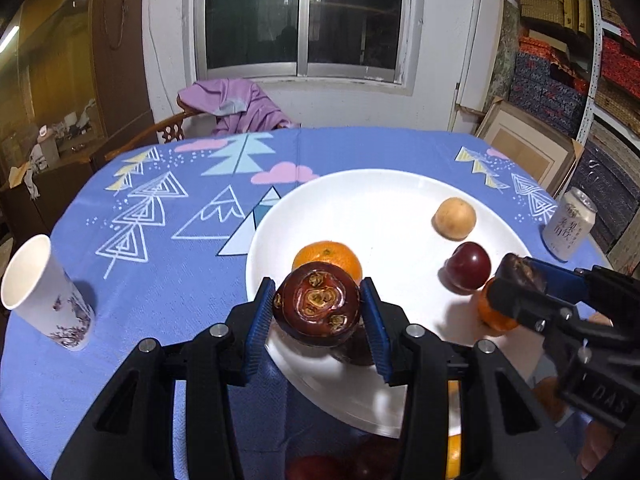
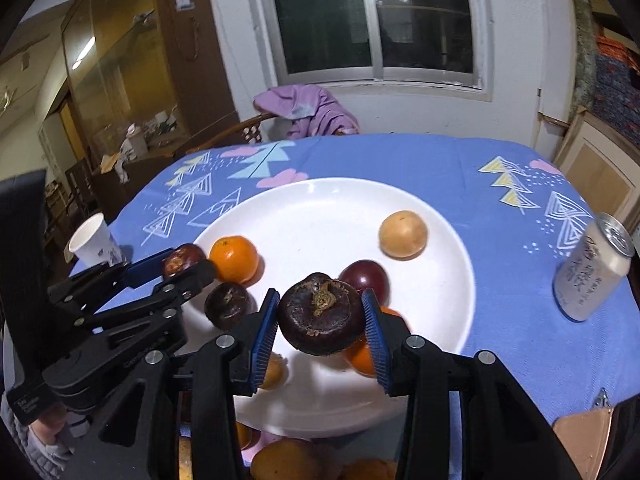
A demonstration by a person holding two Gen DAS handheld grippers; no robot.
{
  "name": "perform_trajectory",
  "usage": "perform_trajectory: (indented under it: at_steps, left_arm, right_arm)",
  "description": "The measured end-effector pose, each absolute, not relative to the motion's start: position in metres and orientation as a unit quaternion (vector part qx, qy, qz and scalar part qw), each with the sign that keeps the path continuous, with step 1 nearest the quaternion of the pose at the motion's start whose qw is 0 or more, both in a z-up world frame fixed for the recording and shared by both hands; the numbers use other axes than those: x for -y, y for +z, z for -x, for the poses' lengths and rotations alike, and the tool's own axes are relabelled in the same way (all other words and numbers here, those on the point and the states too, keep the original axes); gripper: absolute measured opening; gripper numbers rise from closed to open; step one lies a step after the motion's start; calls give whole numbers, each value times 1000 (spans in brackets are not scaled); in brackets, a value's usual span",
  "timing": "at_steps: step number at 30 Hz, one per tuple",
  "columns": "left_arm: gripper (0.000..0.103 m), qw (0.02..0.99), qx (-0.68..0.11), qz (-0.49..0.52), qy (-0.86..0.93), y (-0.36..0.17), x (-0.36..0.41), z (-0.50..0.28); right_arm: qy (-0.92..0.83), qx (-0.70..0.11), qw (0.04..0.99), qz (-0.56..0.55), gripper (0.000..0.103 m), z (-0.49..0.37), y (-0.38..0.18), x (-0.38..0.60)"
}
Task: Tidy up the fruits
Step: 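Carry both dark fruits onto the white plate and open both grippers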
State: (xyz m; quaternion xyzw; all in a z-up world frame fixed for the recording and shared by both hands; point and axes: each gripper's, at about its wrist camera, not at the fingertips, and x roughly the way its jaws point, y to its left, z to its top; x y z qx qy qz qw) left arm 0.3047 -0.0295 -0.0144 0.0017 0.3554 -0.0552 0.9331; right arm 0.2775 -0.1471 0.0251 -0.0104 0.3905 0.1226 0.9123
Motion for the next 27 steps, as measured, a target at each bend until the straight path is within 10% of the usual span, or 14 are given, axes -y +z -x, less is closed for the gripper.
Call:
perform_trajectory:
  at_steps: [27]
  left_arm:
    - [70,944,-328,-11,-40,-2,28,-290]
  right_arm:
    - [127,-378,916,36,44,-271,30,134]
